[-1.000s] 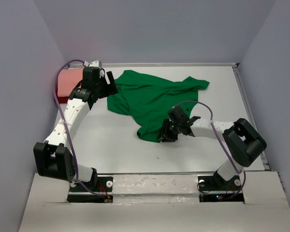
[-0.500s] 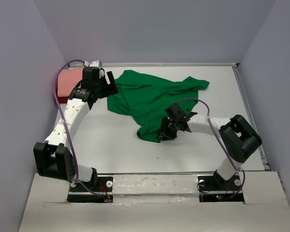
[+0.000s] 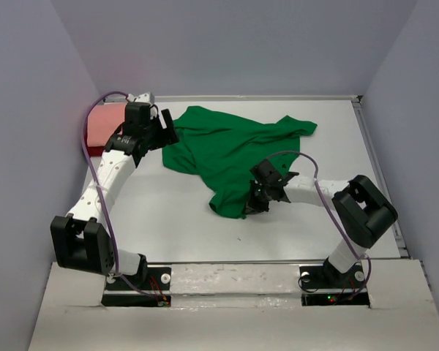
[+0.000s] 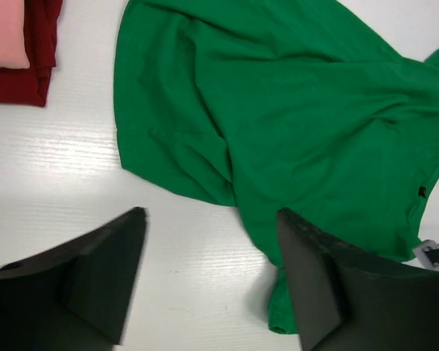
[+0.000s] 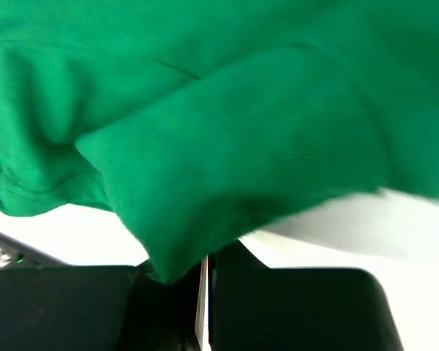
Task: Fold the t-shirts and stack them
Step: Flatten out the tshirt
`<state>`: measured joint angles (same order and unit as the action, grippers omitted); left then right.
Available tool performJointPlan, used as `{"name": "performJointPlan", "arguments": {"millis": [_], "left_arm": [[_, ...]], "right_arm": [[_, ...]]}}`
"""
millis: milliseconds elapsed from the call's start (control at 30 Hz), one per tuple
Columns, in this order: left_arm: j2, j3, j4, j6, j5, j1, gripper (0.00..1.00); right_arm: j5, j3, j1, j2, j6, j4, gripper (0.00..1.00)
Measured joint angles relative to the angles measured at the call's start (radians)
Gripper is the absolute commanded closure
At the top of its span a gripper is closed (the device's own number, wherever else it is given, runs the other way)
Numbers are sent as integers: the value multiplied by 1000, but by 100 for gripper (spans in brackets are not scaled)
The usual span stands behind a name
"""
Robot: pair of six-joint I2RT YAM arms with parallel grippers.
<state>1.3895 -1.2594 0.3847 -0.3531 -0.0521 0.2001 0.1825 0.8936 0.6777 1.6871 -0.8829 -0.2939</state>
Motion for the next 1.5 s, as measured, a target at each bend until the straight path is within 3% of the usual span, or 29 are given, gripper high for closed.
{"name": "performJointPlan", "arguments": {"millis": [67, 233, 467, 600, 900, 1167, 1500], "left_arm": [[-10, 21, -8, 0, 0, 0, 37], [-47, 130, -22, -8, 8, 28, 36], [-58, 247, -23, -16, 23, 69, 35], [-56, 251, -37, -15, 34, 69, 29], [-20, 243, -45, -14, 55, 69, 25], [-18, 238, -49, -10, 68, 69, 25], [59, 160, -43, -10, 80, 69, 25]], "right_arm": [[-53, -20, 10, -35, -11, -29, 100], [-250, 39, 23, -95, 3, -174, 100], [-493, 437, 23, -102, 113, -398, 100], [-593, 635, 21, -104, 162, -490, 100], [-700, 722, -21, -98, 192, -655, 100], [-798, 992, -89, -55, 273, -739, 100], [-802, 1189, -233, -3, 384, -776, 100]]}}
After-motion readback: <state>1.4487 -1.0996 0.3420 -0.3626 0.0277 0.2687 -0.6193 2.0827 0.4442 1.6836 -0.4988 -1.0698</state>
